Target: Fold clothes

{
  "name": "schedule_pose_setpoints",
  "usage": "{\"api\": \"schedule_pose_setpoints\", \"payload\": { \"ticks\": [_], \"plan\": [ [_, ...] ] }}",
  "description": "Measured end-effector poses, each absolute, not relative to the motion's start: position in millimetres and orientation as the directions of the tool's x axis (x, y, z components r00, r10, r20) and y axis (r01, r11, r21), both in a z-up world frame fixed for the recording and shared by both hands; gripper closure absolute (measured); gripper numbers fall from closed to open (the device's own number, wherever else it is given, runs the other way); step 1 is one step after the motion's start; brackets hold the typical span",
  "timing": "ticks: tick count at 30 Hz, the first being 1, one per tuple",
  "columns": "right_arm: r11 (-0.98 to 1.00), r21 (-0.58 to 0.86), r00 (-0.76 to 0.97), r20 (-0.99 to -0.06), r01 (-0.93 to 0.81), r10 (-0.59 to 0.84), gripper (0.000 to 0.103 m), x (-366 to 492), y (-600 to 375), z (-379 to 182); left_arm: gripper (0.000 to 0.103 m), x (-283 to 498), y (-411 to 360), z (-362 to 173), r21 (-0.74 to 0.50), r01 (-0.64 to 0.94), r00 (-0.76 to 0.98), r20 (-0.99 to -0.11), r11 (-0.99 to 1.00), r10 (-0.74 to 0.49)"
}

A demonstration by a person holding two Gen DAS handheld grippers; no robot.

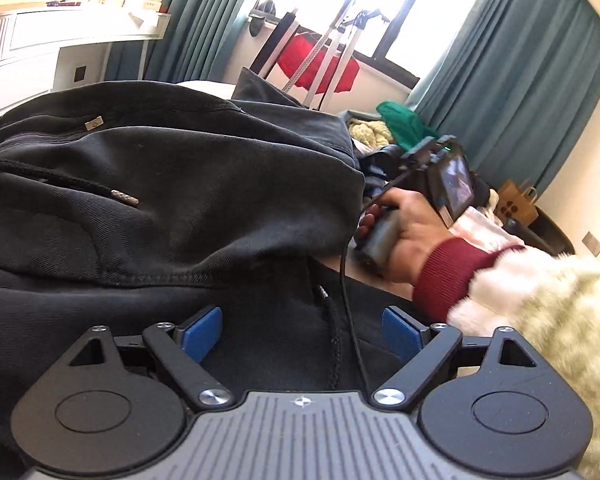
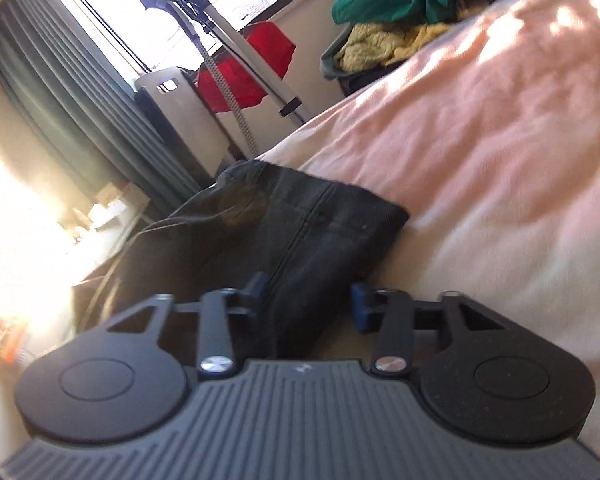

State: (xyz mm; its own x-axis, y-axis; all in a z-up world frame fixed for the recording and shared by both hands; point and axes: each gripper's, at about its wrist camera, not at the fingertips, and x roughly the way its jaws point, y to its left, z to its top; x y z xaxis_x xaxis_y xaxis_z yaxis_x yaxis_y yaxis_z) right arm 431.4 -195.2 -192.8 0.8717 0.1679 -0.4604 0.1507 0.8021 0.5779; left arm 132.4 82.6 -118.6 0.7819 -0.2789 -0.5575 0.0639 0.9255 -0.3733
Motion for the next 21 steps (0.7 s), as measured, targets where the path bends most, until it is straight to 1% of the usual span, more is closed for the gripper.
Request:
{"api": "schedule_pose_setpoints", "payload": {
  "ticks": [1, 2, 5, 9, 13, 18, 19, 21],
  "plan": [
    [0.801, 0.576, 0.876, -0.458, 0.162, 0.152, 0.096, 431.7, -196.3, -191.1, 0.011, 134.3, 81.7, -120.1, -0.370, 0.072, 0.785, -0.552, 0.926, -0.282],
    [0.800, 0.574, 0.880, -0.455, 0.173, 0.136, 0.097, 432.1, -197.3, -189.4, 0.011, 135.1, 81.4, -120.8, -0.369, 0.077, 0.789, -0.545, 0.926, -0.283],
    [0.825, 0.544, 0.901, -0.420, 0.154, 0.109, 0.098, 420.1, -200.0, -175.2, 0.011, 136.2, 81.0, -119.5, -0.393, 0.091, 0.789, -0.532, 0.915, -0.307],
    [0.827, 0.547, 0.922, -0.373, 0.128, 0.105, 0.098, 378.1, -232.7, -146.4, 0.011, 132.8, 81.7, -117.8, -0.448, 0.114, 0.780, -0.512, 0.887, -0.359],
    [0.817, 0.552, 0.936, -0.349, 0.169, 0.043, 0.098, 329.1, -287.6, -121.4, 0.011, 123.0, 75.2, -111.3, -0.442, 0.151, 0.787, -0.488, 0.884, -0.378],
    [0.777, 0.560, 0.933, -0.349, 0.287, -0.093, 0.098, 268.2, -376.3, -102.9, 0.011, 106.6, 62.9, -103.5, -0.402, 0.214, 0.800, -0.451, 0.890, -0.396],
    [0.769, 0.561, 0.930, -0.348, 0.307, -0.117, 0.098, 256.9, -393.3, -102.2, 0.011, 103.4, 58.9, -103.6, -0.379, 0.228, 0.805, -0.446, 0.897, -0.392],
    [0.746, 0.567, 0.923, -0.349, 0.348, -0.165, 0.098, 234.8, -425.2, -105.1, 0.011, 99.2, 46.0, -104.1, -0.281, 0.256, 0.817, -0.449, 0.925, -0.362]
  ]
}}
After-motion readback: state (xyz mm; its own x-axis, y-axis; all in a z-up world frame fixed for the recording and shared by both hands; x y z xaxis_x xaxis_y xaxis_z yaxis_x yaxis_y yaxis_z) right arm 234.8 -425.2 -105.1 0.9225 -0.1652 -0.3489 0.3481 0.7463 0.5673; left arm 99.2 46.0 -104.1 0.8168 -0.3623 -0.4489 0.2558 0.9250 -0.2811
